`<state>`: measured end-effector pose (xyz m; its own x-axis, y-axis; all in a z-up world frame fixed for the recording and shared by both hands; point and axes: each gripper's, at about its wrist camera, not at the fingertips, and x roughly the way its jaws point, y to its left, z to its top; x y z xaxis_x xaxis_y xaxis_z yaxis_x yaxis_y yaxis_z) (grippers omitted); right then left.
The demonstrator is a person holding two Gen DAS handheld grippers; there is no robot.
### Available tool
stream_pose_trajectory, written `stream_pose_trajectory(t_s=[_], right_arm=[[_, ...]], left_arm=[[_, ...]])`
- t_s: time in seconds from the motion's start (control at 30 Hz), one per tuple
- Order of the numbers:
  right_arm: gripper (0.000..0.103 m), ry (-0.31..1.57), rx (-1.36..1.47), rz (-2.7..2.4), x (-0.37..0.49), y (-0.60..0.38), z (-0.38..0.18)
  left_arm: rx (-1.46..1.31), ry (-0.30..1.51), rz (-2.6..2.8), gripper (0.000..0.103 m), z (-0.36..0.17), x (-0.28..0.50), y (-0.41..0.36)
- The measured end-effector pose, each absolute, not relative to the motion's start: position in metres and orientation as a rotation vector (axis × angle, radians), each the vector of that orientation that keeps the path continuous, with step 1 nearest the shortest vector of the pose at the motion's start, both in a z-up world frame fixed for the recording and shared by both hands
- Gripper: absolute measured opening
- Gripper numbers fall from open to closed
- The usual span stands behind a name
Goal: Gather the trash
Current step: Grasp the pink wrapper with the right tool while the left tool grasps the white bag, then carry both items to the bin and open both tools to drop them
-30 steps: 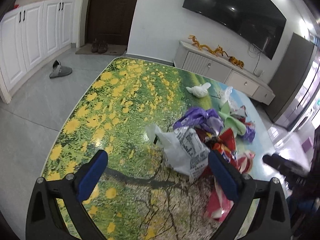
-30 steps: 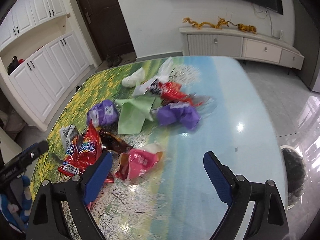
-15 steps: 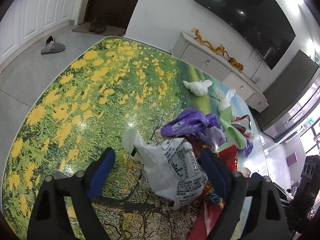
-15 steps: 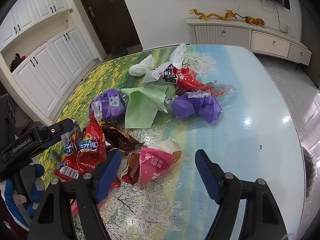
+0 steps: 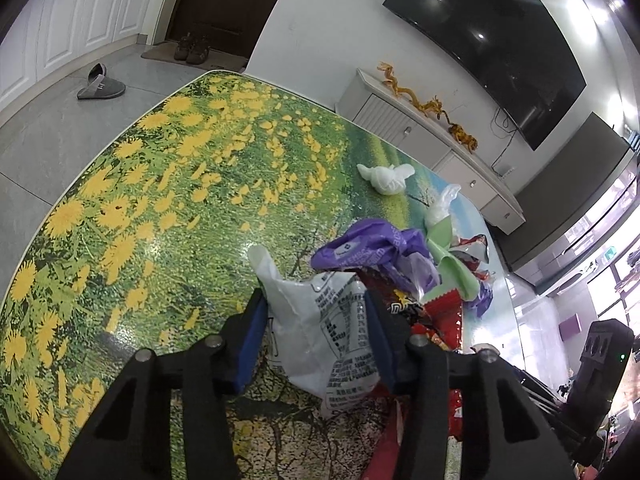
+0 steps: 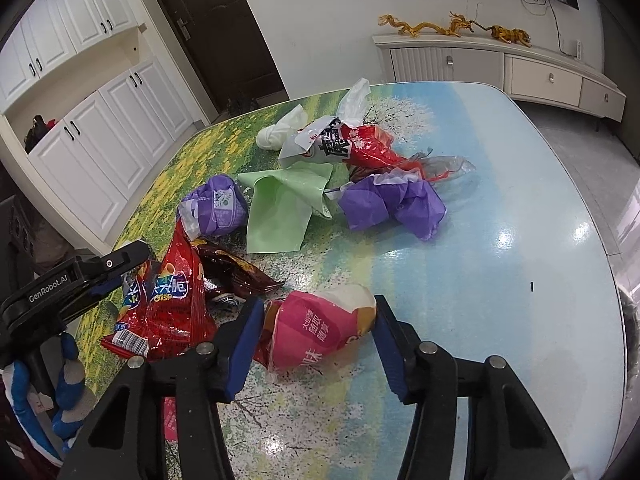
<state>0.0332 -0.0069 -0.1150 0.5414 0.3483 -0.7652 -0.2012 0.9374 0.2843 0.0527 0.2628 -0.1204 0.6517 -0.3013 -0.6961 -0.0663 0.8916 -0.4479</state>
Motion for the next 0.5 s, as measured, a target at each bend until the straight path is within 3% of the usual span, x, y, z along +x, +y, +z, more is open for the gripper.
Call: stream_pose_trajectory(t_s=[0.5], right_arm=[[0.049, 0.813, 0.208, 0.390, 0.011, -0.031, -0.077]], left_arm=[[-0.405, 0.709, -0.146, 0.045, -0.045, 0.026, 0.260]])
